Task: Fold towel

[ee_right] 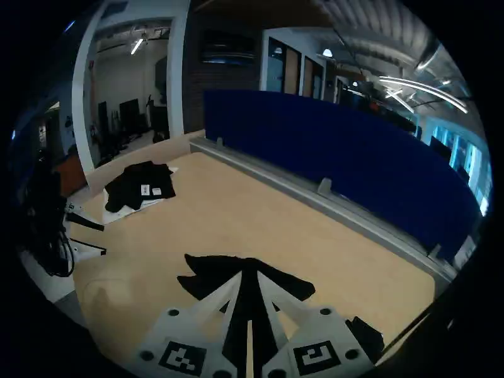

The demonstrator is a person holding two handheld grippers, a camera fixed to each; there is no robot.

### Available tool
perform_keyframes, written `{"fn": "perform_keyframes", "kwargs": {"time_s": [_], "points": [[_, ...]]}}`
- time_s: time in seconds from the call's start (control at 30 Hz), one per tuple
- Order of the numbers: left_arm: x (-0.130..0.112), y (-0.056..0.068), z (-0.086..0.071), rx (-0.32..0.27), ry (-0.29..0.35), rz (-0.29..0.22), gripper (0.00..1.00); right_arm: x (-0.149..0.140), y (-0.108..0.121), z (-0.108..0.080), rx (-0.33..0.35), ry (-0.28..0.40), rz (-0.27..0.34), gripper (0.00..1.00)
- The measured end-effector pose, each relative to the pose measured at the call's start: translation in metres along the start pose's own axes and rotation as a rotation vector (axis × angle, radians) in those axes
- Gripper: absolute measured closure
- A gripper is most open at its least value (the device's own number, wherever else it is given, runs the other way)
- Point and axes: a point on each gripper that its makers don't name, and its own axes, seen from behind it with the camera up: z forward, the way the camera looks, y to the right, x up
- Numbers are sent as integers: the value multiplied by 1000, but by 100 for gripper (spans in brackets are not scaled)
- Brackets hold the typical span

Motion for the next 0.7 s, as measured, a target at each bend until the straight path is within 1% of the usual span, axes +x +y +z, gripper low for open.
{"fn": "perform_keyframes", "kwargs": {"time_s": [0.5,0.7], "points": [[-2,5,3,4,-15,0,6,-2,98,-11,-93,-28,-9,98],[-2,7,4,10,-24,5,6,-1,135,-13,-131,-34,1,98]]}}
